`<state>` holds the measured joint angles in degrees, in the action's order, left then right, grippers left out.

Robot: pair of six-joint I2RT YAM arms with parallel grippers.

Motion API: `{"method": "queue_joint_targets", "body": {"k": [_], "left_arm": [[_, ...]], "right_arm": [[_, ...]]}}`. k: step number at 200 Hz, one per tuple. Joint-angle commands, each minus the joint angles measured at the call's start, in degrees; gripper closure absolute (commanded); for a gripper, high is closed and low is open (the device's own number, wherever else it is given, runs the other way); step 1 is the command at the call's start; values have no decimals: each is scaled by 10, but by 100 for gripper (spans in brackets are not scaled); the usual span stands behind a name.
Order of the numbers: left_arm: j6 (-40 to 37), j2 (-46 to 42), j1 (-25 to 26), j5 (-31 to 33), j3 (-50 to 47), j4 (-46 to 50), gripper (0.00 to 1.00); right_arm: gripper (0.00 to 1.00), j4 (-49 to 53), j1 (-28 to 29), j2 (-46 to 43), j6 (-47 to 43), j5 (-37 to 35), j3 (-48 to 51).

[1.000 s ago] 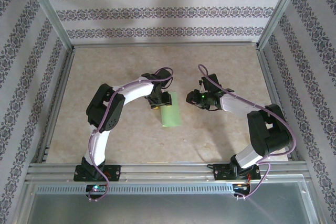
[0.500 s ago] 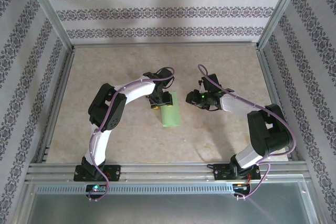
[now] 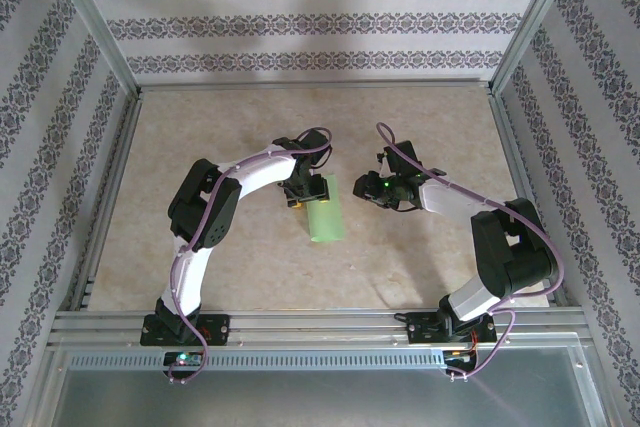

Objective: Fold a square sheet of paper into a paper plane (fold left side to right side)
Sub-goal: Hold the square sheet of paper at the center of the table.

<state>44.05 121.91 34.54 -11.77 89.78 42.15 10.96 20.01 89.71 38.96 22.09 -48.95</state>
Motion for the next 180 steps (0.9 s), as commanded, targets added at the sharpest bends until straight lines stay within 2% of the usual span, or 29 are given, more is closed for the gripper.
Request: {"method": "queue_joint_targets", "body": {"k": [1,25,44,62,98,180], "left_arm": [[6,66,10,6,-21,-40,39],[4,66,10,6,-21,-39,39],[1,65,10,6,-21,-38,39],[1,66,10,7,-23,-37,39],[1,63,10,8,-25,-37,39],[-3,62,10,10,-25,-36,39]], "right_arm": [[63,6,2,6,-11,25,-4],[71,-10,13,24,-8,64,-9],[86,-33,24,56,3,112,-16],[100,-45,41,82,8,126,-27],[100,-60,62,128,16,118,-47],[100,-45,65,172,2,91,-57]]}}
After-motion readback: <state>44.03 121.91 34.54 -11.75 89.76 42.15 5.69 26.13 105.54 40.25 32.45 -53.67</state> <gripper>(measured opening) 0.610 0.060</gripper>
